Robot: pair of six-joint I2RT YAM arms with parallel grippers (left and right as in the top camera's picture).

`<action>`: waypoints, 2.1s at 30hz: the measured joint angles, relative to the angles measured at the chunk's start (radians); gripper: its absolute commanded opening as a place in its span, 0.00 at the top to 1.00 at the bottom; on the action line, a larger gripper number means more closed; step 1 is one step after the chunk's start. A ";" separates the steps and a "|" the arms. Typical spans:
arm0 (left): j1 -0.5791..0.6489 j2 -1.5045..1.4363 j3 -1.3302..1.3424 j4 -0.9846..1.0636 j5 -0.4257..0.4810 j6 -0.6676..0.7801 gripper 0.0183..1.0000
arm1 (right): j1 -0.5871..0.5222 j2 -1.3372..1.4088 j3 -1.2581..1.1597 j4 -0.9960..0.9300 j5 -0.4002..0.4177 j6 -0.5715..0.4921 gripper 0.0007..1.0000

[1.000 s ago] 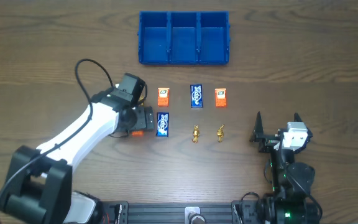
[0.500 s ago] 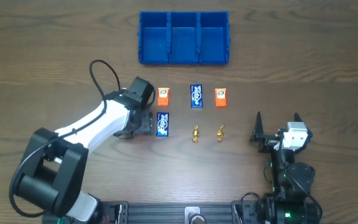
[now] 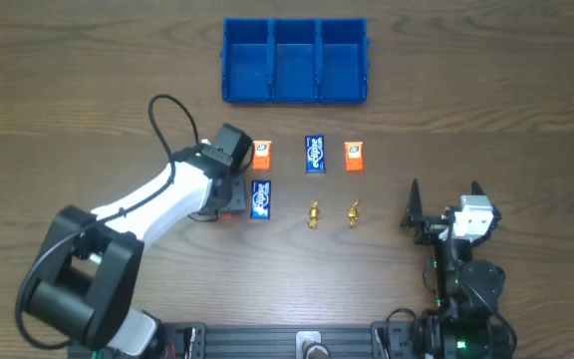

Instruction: Sort Candies Into Trays

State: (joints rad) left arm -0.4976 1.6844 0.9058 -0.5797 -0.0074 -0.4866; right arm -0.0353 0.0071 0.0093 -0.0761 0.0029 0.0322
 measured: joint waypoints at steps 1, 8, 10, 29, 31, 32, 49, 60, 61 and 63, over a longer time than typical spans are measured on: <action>-0.010 -0.032 0.000 0.001 -0.003 -0.009 0.70 | 0.000 0.000 0.000 0.000 0.000 0.000 0.00; -0.019 -0.191 0.325 -0.085 -0.117 -0.024 0.70 | 0.000 0.000 0.000 0.000 0.000 0.000 0.00; -0.006 -0.126 0.480 -0.141 -0.139 -0.011 0.71 | 0.000 0.000 0.000 0.000 0.000 0.000 0.00; 0.121 0.716 1.503 -0.472 -0.108 0.145 0.66 | 0.000 0.000 0.000 0.000 0.000 0.000 0.00; 0.124 0.729 1.504 -0.472 -0.103 0.151 0.55 | 0.000 0.000 0.000 0.000 0.000 0.000 0.00; 0.124 0.732 1.504 -0.470 -0.103 0.156 0.50 | 0.000 0.000 0.000 0.000 0.000 0.000 0.00; -0.013 0.338 0.952 -0.312 -0.098 0.050 0.19 | 0.000 0.000 0.000 0.000 0.000 0.000 0.00; -0.078 0.291 0.443 -0.020 -0.042 -0.081 0.20 | 0.000 0.000 0.000 0.000 -0.001 0.000 0.00; -0.078 0.291 0.425 -0.010 -0.039 -0.086 0.20 | 0.000 0.000 0.000 0.000 0.000 0.000 0.00; -0.078 0.291 0.396 0.017 -0.031 -0.090 0.21 | 0.000 0.000 0.000 0.000 0.000 0.000 0.00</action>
State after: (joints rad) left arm -0.5758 1.9755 1.3022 -0.5629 -0.0380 -0.5770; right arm -0.0353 0.0071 0.0093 -0.0765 0.0025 0.0322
